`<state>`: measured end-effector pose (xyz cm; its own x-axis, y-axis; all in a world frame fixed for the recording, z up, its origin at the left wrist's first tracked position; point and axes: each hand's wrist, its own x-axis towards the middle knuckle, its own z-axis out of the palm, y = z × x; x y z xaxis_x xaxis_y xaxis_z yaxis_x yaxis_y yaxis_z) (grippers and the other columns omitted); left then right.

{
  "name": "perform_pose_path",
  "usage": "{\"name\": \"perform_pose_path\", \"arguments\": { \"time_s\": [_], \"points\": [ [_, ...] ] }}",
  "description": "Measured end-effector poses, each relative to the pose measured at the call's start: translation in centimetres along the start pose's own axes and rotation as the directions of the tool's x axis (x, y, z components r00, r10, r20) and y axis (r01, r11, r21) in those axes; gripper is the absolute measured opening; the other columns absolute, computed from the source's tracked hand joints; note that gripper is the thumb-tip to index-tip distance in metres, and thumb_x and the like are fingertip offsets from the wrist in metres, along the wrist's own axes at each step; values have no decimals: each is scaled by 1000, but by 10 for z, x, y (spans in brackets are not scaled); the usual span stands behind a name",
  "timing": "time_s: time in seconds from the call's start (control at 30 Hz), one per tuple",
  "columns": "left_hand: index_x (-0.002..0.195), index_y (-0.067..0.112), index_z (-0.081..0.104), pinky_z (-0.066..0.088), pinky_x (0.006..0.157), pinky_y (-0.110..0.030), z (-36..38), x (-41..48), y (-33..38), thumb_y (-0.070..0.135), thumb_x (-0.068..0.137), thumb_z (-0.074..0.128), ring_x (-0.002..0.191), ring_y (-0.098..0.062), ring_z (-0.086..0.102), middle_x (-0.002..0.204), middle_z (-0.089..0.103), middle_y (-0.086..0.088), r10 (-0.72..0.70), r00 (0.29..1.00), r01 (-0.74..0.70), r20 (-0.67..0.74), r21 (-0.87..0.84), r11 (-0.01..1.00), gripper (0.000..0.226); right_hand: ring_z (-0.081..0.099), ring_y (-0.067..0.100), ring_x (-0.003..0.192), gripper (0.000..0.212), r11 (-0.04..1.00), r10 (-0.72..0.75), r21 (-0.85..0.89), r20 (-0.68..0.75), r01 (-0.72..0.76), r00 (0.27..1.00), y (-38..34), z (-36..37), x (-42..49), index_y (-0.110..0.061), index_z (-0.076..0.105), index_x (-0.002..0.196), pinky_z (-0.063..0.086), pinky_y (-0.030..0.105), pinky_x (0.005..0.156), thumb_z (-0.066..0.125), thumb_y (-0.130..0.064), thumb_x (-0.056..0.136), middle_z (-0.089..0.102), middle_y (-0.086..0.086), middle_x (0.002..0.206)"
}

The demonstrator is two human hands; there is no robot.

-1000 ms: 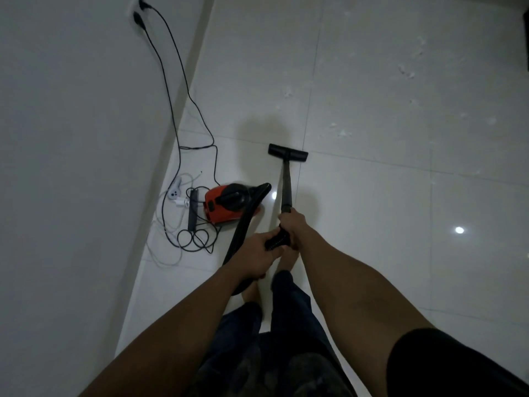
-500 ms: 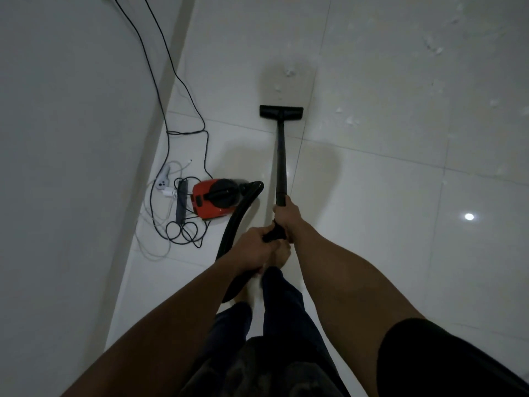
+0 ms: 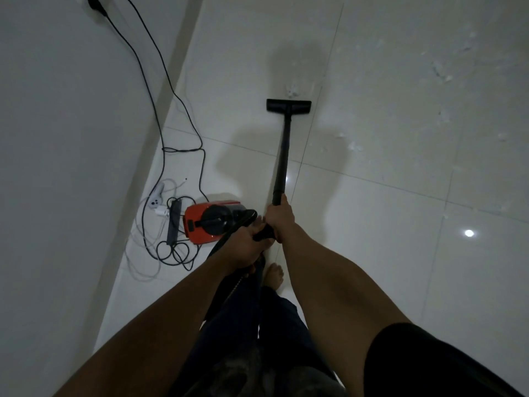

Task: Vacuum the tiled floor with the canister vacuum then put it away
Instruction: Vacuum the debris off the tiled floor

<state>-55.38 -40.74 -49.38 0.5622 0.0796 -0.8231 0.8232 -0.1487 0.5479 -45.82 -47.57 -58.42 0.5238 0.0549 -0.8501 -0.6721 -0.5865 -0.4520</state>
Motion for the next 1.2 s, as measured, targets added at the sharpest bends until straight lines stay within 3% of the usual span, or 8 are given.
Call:
{"name": "perform_pose_path", "arguments": {
  "time_s": [0.2, 0.3, 0.43, 0.77, 0.87, 0.97, 1.1, 1.2],
  "points": [
    [115, 9, 64, 45, 44, -23, -33, 43, 40, 27, 103, 54, 41, -10, 53, 67, 59, -7, -33, 999, 32, 6, 25, 999, 24, 50, 11, 69, 61, 999, 30, 18, -75, -29, 997, -51, -9, 38, -33, 19, 159, 39, 23, 52, 40, -18, 104, 56, 13, 132],
    [110, 13, 64, 53, 47, -31, -59, 65, 60, 32, 102, 56, 45, -17, 57, 69, 61, -9, -23, 999, 23, 22, 8, 1000, 21, 46, 9, 68, 63, 997, 62, 51, -83, -58, 995, -87, -9, 55, -34, 13, 160, 39, 23, 53, 41, -20, 104, 54, 14, 136],
    [115, 20, 67, 52, 47, -29, -88, 87, 88, 32, 101, 58, 54, -24, 60, 73, 66, -11, -5, 999, 6, 34, -10, 1000, 21, 48, 9, 70, 65, 998, 47, 40, -56, -45, 997, -125, -12, 73, -31, 10, 160, 38, 22, 51, 42, -21, 104, 53, 13, 137],
    [116, 23, 68, 51, 53, -30, -95, 128, 147, 30, 99, 60, 49, -14, 60, 65, 66, -1, 30, 1000, -30, 4, -18, 999, 20, 62, 23, 96, 66, 997, -36, -63, -21, 35, 999, -177, -44, 115, -29, 17, 160, 53, 33, 75, 47, -28, 101, 59, 9, 125],
    [118, 24, 69, 54, 59, -27, -102, 144, 163, 33, 98, 61, 61, -14, 66, 78, 73, -5, 45, 999, -45, -6, 9, 999, 24, 61, 23, 95, 64, 1000, -25, -10, -15, 25, 1000, -194, -53, 129, -29, 19, 159, 50, 30, 69, 46, -25, 101, 58, 10, 127],
    [121, 24, 69, 50, 58, -24, -109, 158, 181, 38, 98, 61, 58, -10, 61, 75, 70, -3, 56, 998, -55, -38, 24, 998, 28, 56, 17, 85, 62, 1000, -24, 5, -17, 24, 1000, -216, -61, 145, -28, 20, 159, 44, 24, 59, 44, -21, 102, 57, 10, 129],
    [120, 24, 65, 49, 49, -20, -114, 175, 220, 36, 99, 60, 47, -5, 58, 67, 63, 1, 46, 996, -46, -77, 8, 999, 25, 60, 26, 100, 63, 999, -24, -36, -4, 24, 1000, -249, -80, 169, -29, 19, 159, 50, 33, 73, 44, -22, 102, 57, 12, 129],
    [123, 25, 63, 53, 49, -29, -108, 186, 250, 39, 99, 59, 48, -17, 60, 73, 64, -10, 14, 997, -20, -78, -76, 997, 28, 59, 25, 98, 64, 995, -42, -87, 27, 44, 999, -272, -101, 186, -28, 18, 158, 51, 34, 75, 45, -21, 101, 57, 13, 129]
  ]
}}
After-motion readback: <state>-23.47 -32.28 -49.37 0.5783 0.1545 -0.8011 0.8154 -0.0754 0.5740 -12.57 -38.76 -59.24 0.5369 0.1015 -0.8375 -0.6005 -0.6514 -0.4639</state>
